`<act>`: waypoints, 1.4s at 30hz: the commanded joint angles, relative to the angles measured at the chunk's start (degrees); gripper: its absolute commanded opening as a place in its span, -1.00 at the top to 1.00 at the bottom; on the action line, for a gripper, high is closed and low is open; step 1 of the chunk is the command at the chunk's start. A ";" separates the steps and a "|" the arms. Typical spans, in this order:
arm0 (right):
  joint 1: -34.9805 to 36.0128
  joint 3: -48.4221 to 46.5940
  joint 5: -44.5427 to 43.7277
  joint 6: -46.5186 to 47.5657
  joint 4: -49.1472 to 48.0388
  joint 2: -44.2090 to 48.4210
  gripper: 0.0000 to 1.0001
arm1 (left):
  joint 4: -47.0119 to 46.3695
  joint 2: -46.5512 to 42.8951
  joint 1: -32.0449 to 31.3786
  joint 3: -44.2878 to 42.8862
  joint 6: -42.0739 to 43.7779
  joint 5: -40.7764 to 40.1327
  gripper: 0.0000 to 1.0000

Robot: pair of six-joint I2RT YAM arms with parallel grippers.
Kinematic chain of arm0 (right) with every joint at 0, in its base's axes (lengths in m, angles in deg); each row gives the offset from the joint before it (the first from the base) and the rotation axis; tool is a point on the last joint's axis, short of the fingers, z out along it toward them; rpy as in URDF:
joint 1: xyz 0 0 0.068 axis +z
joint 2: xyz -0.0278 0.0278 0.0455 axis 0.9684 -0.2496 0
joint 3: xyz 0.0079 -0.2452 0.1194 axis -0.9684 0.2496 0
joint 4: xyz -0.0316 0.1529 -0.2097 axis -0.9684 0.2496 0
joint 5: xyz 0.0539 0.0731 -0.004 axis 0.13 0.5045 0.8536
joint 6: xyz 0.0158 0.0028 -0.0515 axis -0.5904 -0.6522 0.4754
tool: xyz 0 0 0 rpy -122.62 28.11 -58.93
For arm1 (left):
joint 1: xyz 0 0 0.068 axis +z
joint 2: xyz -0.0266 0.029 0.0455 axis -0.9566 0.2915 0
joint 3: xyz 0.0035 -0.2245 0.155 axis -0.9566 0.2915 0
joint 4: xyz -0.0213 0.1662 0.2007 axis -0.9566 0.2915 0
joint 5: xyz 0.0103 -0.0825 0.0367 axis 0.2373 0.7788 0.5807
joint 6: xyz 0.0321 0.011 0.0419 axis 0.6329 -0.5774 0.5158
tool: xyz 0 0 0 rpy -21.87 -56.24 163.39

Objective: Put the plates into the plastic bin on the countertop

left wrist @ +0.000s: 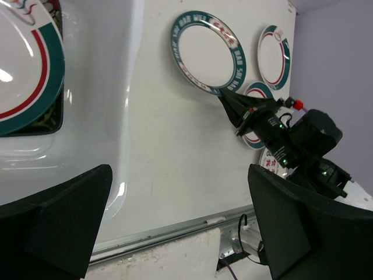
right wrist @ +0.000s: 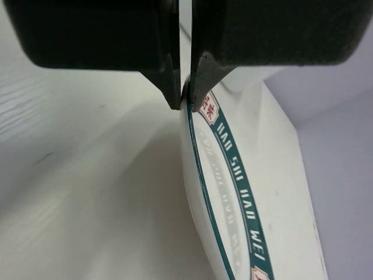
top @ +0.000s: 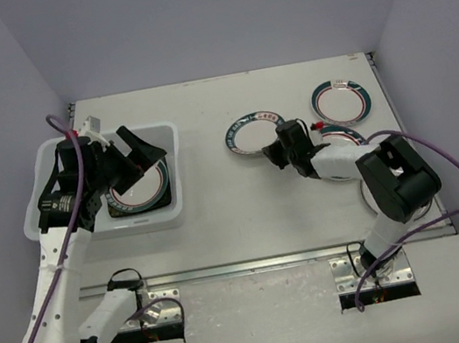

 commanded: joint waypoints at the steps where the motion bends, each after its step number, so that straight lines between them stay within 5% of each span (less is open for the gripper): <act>1: 0.13 -14.72 9.87 21.70 16.13 8.12 1.00 | -5.41 5.82 -0.99 -4.42 4.86 8.57 -1.00; 7: -1.68 -21.70 25.90 34.52 20.10 10.85 1.00 | -5.77 13.63 -1.24 -8.12 11.04 16.16 -1.00; 11: -2.47 -27.42 47.19 37.00 20.81 8.57 1.00 | -8.12 16.70 -1.33 -7.43 12.27 20.54 -1.00; 17: -2.38 -29.62 56.71 36.56 18.35 9.05 1.00 | -10.98 18.56 -1.33 -4.86 13.68 20.26 -0.87; 21: -2.38 -29.26 58.42 37.43 19.30 8.81 1.00 | -12.37 18.66 -1.33 -2.85 12.82 19.29 -0.26; 26: -2.38 -28.14 58.57 38.20 20.00 9.71 1.00 | -14.80 16.92 -1.24 -2.48 10.70 15.77 0.91; 27: -2.38 -28.14 58.77 38.36 19.96 9.75 1.00 | -15.34 16.47 -1.24 -2.44 10.12 15.02 0.96; 28: -2.41 -28.16 58.94 38.54 19.97 9.79 0.94 | -15.86 15.96 -1.23 -2.40 9.37 14.25 1.00; 29: -2.54 -28.22 58.94 38.74 20.17 9.79 0.64 | -16.27 15.28 -1.16 -2.33 7.94 13.36 1.00; 31: -3.42 -28.50 56.66 39.66 24.66 10.00 -0.66 | -15.48 13.70 -0.47 -2.09 4.62 8.61 1.00; 32: -4.08 -28.93 53.58 41.08 27.38 10.16 -0.97 | -14.43 12.54 0.84 -1.67 2.05 5.39 1.00; 37: -5.61 -30.22 35.90 51.68 44.52 12.15 -0.98 | -10.73 4.07 14.49 5.54 -9.34 -3.81 1.00; 42: -9.40 -23.32 34.91 54.04 45.77 17.47 -0.98 | -7.07 1.29 17.48 8.94 -12.34 -11.22 1.00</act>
